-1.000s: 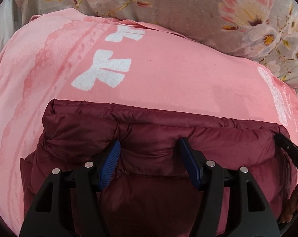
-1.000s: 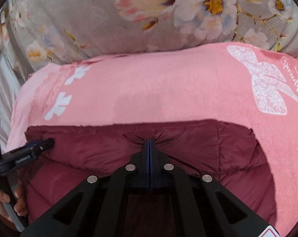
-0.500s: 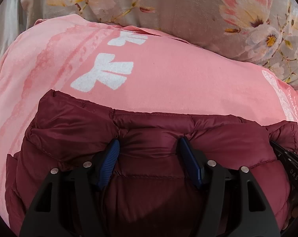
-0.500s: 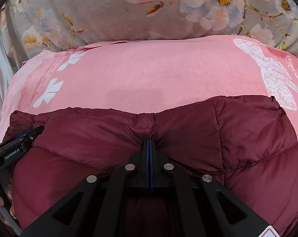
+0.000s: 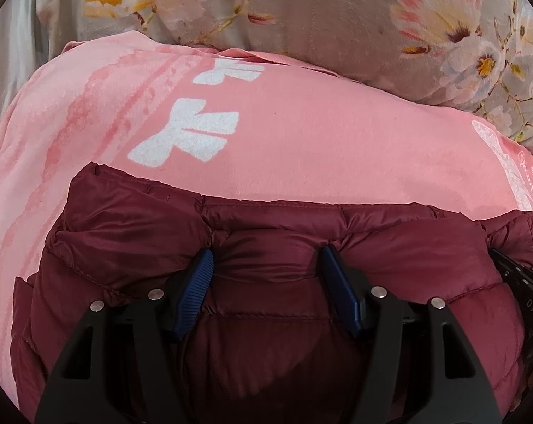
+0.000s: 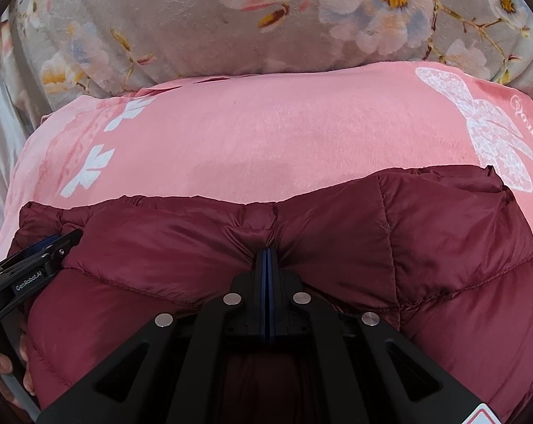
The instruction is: Fold large clothes
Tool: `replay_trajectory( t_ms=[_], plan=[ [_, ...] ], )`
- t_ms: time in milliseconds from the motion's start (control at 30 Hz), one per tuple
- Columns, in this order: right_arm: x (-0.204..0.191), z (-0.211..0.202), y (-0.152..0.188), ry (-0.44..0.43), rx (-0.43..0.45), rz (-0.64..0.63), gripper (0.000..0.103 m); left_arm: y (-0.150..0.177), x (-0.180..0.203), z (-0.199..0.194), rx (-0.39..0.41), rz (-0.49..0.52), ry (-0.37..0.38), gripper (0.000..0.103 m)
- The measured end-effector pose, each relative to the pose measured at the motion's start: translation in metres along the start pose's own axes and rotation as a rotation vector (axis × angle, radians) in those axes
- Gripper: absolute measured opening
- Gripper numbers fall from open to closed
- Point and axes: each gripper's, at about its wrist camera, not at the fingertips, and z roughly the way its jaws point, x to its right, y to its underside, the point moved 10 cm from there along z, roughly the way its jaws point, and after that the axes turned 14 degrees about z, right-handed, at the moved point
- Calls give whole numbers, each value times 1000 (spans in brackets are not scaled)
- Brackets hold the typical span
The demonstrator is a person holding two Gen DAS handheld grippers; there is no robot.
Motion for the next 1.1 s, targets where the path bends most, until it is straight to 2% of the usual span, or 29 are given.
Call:
replay_trajectory(
  t_ms=[167,267,300,367,500,567,700,833,1100],
  plan=[
    [0,-1,-1,-1,-1,2,0,0,0,0,-2,13,-23,63],
    [1,-13,-3,42,34,5,2,0,0,-5,-6,33,-57,64],
    [-3,-24,-2,36,53,9,9,1,0,-10,-7,40,-75,64],
    [-18,-48,3,-13,89,3,9,2,2,-28,1,40,-99,64],
    [-51,-68,24,-82,79,-33,9,5,19,-60,21,-8,-43,64],
    [-60,-64,38,-101,45,-42,10,10,27,-70,28,7,-62,64],
    [-62,-50,56,-76,16,-56,9,23,36,-69,15,50,-110,64],
    [-56,-44,62,-85,7,-33,6,33,34,-57,1,34,-109,66],
    [-56,-39,66,-64,4,-51,5,39,36,-49,12,38,-142,70]
  ],
)
